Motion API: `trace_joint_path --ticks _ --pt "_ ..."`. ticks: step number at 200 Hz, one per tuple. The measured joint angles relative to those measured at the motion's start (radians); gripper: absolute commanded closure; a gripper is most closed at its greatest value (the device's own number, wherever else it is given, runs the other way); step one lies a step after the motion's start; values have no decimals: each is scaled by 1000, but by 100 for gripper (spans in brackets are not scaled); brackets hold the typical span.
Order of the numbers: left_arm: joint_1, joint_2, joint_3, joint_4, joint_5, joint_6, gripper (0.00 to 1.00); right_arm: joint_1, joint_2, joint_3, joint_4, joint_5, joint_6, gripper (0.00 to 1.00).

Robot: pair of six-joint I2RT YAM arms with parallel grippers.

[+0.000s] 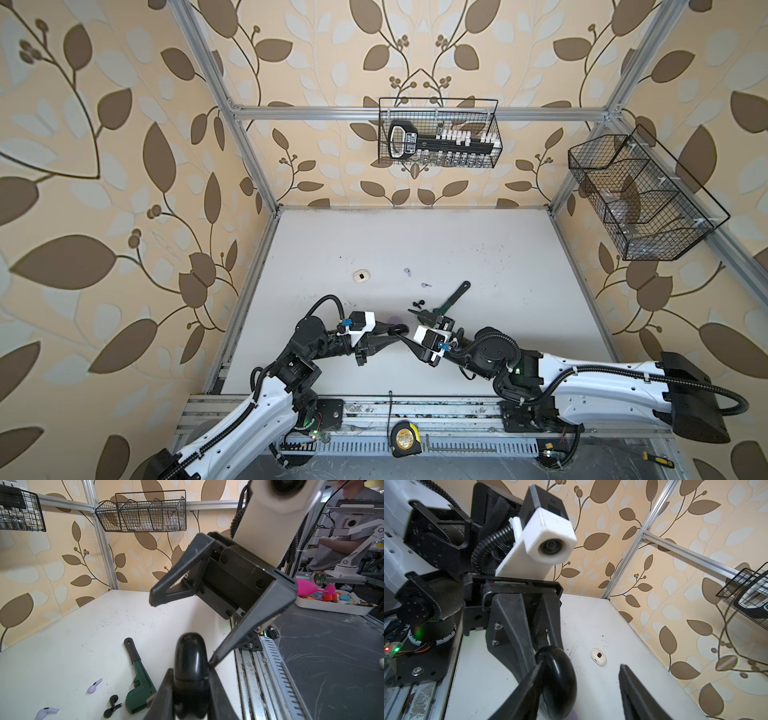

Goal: Insert the wireless bluetooth earbuds into the charging case
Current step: 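Open the right gripper and draw it back from the black case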

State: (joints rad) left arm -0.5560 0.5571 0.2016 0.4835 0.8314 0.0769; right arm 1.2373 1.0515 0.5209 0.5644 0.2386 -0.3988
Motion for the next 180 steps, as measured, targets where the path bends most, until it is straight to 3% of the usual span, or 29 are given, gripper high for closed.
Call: trace_joint_path --ticks 180 --pt "-8 -42 -5 -4 -20 10 100 -55 -8 31 -16 33 116 36"
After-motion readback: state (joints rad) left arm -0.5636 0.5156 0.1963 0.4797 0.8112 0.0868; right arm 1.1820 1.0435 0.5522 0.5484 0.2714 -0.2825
